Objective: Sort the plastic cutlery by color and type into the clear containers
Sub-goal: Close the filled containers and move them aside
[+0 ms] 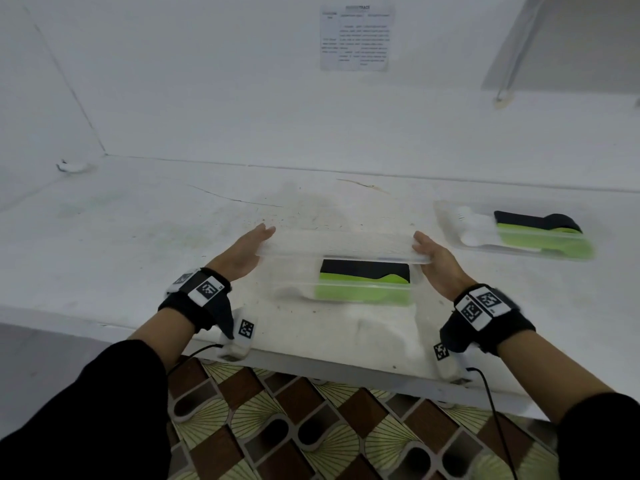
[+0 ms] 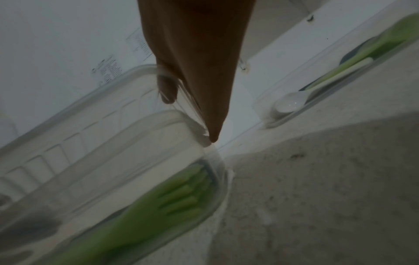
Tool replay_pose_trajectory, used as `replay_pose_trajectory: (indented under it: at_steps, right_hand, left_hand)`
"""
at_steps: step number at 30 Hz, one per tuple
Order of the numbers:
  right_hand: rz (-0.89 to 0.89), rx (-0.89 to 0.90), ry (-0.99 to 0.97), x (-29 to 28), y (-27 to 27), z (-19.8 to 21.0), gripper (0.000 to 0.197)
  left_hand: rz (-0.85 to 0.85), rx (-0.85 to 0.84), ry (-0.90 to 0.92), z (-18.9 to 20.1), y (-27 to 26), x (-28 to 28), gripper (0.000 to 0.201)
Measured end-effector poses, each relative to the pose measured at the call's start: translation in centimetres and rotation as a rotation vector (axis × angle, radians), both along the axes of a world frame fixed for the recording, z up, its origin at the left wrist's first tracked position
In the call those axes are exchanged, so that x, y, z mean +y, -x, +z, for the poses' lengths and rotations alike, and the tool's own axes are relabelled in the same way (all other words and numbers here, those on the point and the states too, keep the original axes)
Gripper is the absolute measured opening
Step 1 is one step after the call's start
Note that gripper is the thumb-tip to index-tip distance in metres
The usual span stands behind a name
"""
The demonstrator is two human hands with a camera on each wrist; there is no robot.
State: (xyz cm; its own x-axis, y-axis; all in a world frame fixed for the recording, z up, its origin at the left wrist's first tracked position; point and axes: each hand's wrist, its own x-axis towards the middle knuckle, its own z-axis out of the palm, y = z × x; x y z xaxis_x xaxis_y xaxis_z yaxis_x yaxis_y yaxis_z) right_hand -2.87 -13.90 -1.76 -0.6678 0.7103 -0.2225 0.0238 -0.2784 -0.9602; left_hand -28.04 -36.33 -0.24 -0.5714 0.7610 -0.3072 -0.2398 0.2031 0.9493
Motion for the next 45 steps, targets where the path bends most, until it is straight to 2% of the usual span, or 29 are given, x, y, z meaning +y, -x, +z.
replay_pose_trajectory:
  at_steps: [2,4,7,10,14,17,21,27,30,34,38,45]
  right_hand:
    - [0.007,-0.059,-0.032,-0.1,-0.1,-0.1,0.056]
    - [0.029,-0.119,-0.067,-0.3,-0.2,-0.2,0.058]
    - [0.088,-0.242,-0.166,-1.1,-0.4,0.1,0.060]
    - [0.059,-0.285,-0.220,-1.4,-0.3,0.3,0.063]
    - [0.025,-0.384,-0.290,-1.8,0.3,1.2,0.035]
    - [-0.006,-0.441,-0.399,-1.9,1.0,0.8,0.045]
    - [-0.076,-0.497,-0.526,-1.9,1.1,-0.6,0.050]
    - [0.012,-0.575,-0.520,-1.7,1.0,-0.6,0.052]
    - [0.055,-0.636,-0.488,-1.6,1.3,-0.2,0.053]
    - [0.022,-0.640,-0.448,-1.3,1.8,0.7,0.048]
    - [-0.054,-0.608,-0.548,-1.8,1.7,0.0,0.046]
    - [-0.026,-0.572,-0.554,-1.4,1.8,0.0,0.048]
  left_hand:
    - [-0.008,0.063,0.038,-0.1,-0.5,0.0,0.072]
    - [-0.004,0.137,0.079,-0.7,-0.6,0.2,0.060]
    - [0.010,0.150,0.040,-1.1,-0.8,0.2,0.057]
    - [0.030,0.221,0.037,-1.6,-0.9,0.2,0.055]
    - [0.112,0.439,0.138,-2.0,-1.4,1.0,0.051]
    - [0.188,0.554,0.161,-2.1,-2.2,1.4,0.048]
    - [0.146,0.675,0.239,-2.4,-2.2,1.6,0.042]
    - [0.089,0.676,0.286,-2.4,-1.9,1.3,0.046]
    - [0.090,0.748,0.364,-2.2,-2.3,1.5,0.048]
    - [0.097,0.823,0.391,-2.5,-2.5,1.3,0.048]
    - [0.097,0.787,0.352,-2.9,-1.6,1.3,0.045]
    - [0.039,0.669,0.341,-2.8,-1.1,1.8,0.048]
